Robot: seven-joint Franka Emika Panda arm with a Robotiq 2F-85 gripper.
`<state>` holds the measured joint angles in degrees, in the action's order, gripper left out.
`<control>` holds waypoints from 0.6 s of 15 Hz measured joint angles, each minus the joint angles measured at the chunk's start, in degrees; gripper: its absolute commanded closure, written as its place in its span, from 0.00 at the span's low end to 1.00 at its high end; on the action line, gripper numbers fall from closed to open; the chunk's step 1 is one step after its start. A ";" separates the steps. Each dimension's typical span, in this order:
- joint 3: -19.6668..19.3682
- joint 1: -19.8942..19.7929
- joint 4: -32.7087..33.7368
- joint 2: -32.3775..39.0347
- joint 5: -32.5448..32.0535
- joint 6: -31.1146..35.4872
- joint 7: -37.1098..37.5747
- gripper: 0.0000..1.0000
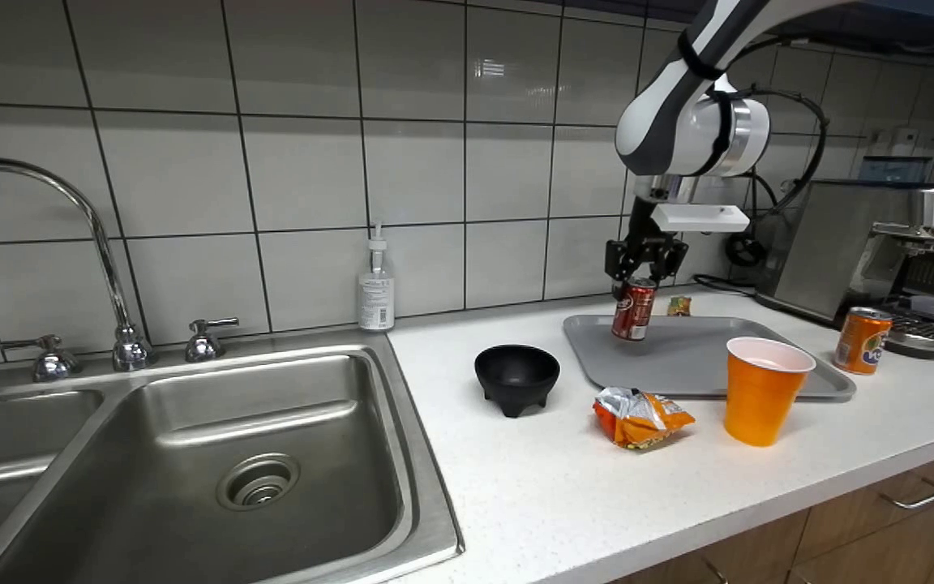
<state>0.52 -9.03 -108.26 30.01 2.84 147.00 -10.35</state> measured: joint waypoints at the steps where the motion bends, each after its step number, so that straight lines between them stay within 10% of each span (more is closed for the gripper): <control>1: 0.45 0.29 -0.09 0.00 0.00 0.00 -0.01 0.62; 9: 2.74 3.53 -0.74 -0.01 0.00 0.29 -0.06 0.62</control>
<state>3.26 -5.49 -109.00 29.99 2.84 147.29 -10.40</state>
